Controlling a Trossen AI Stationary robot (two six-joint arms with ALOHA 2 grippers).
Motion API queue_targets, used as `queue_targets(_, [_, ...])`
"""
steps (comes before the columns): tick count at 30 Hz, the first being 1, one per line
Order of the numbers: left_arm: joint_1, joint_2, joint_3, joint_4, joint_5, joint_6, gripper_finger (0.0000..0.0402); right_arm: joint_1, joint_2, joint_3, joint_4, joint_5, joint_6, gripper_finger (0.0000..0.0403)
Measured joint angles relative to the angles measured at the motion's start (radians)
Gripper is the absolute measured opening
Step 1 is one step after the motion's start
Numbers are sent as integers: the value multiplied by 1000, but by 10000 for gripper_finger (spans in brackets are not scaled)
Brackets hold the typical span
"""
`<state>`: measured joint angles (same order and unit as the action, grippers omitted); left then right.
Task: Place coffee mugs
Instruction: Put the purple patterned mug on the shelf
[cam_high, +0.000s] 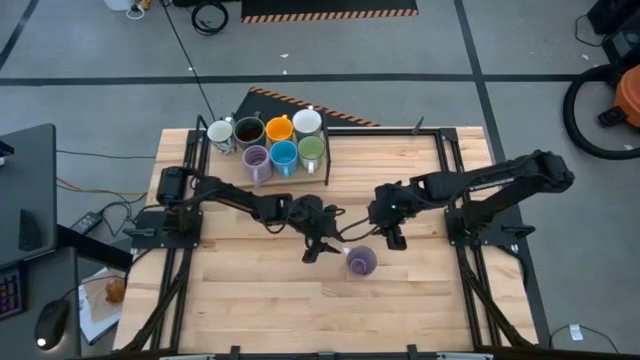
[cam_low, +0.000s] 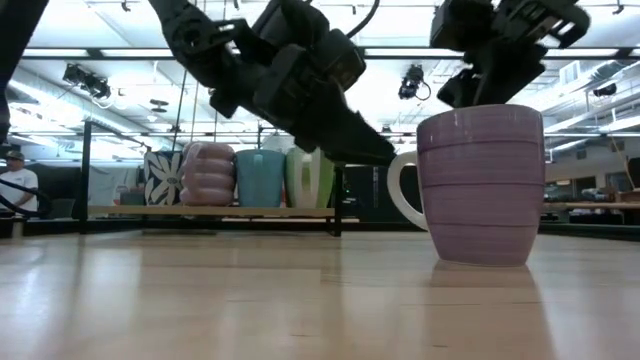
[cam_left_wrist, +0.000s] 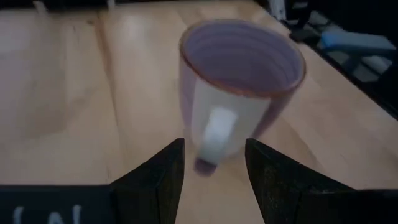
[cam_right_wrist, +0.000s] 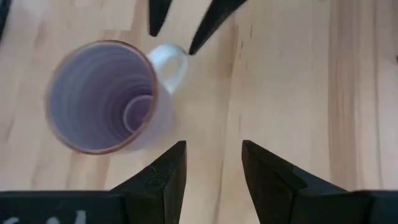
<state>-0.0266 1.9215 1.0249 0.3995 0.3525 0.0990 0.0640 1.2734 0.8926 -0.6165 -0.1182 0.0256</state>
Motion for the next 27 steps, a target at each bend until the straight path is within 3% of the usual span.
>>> queue_targets(8, [25,79,-2,140,105,11,176,74,-20,-8,10,50,50,161])
queue_targets(14, [16,96,-2,179,108,-7,172,96,-16,-9,21,98,60,161])
queue_targets(27, [-34,106,0,166,30,-31,87,97,-16,-9,40,103,69,161])
